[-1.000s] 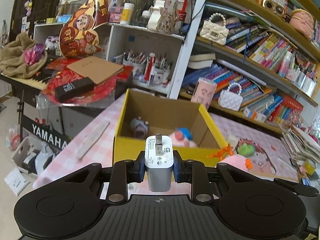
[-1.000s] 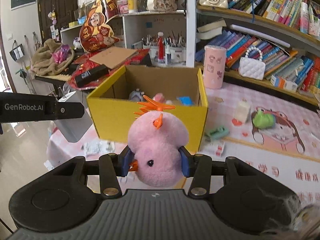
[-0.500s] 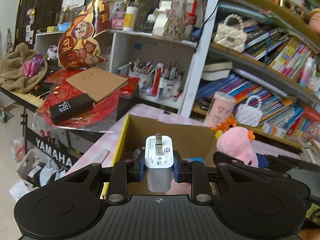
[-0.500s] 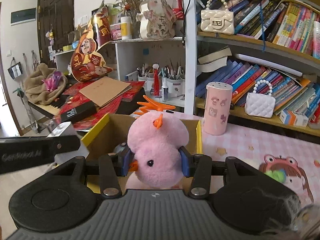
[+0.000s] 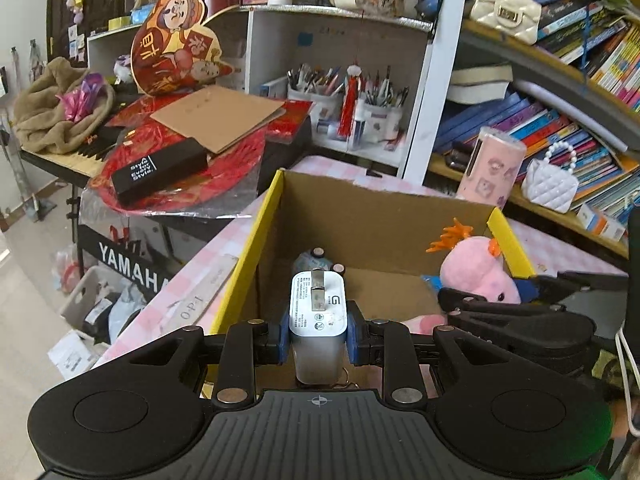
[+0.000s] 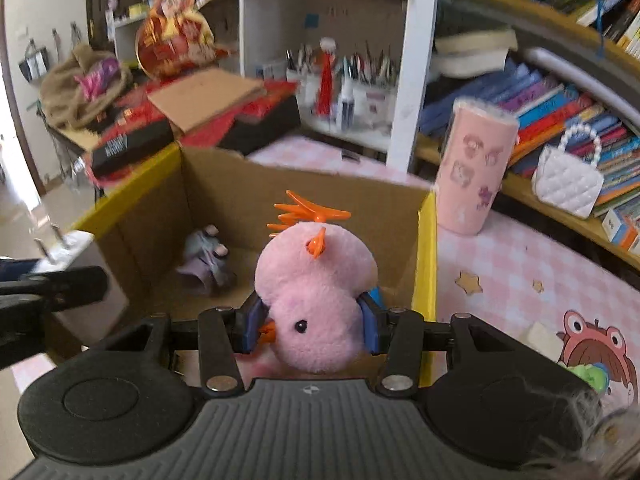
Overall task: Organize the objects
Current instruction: 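Lower the charger and chick into the box and open both tools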
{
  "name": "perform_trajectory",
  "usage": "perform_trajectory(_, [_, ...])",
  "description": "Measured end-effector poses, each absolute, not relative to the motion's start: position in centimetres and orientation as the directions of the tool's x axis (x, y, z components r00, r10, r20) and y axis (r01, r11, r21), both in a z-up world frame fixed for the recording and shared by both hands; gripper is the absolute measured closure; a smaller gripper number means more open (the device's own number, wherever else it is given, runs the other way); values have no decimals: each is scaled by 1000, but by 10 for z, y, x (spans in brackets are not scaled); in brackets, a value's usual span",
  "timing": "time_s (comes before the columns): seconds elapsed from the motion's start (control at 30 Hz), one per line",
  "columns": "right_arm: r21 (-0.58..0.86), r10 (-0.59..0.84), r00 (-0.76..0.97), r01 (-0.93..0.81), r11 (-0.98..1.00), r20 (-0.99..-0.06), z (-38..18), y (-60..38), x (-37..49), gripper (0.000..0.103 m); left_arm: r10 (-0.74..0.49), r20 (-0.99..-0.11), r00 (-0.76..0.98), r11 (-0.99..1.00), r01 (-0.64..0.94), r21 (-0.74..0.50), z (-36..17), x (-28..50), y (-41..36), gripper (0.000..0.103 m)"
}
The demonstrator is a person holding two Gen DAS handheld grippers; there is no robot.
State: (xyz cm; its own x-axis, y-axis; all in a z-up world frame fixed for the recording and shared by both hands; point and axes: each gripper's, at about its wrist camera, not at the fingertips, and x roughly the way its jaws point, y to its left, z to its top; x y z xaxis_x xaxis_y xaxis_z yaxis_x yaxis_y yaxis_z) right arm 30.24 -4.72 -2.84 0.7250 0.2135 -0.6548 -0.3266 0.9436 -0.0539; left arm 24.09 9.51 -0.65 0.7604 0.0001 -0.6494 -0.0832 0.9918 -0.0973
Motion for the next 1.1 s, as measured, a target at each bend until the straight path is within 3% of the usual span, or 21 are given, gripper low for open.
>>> perform_trajectory(0.57, [-173,220,682,-458,872,-698,-36,-43,328,57,15,-674,738,993,-92,-78,-16,252,80,77])
perform_trajectory(0.67, [-189,204,703,-438,879,-681,-35,-43,325,48,11,-663,748,994,-79,-73,-10,250,80,75])
perform_trajectory(0.77, [-180,207,728,-415,892,-654,-31,-46,318,34,8,-638,770,995,-72,-74,-2,242,82,57])
perform_trajectory(0.8, [-164,215,729,-411,897,-650,-29,-48,315,34,10,-626,780,995,-70,-72,2,238,82,46])
perform_trajectory(1.1, [-24,215,792,-278,960,-571,5,-68,258,30,17,-530,848,997,-57,-59,31,190,92,18])
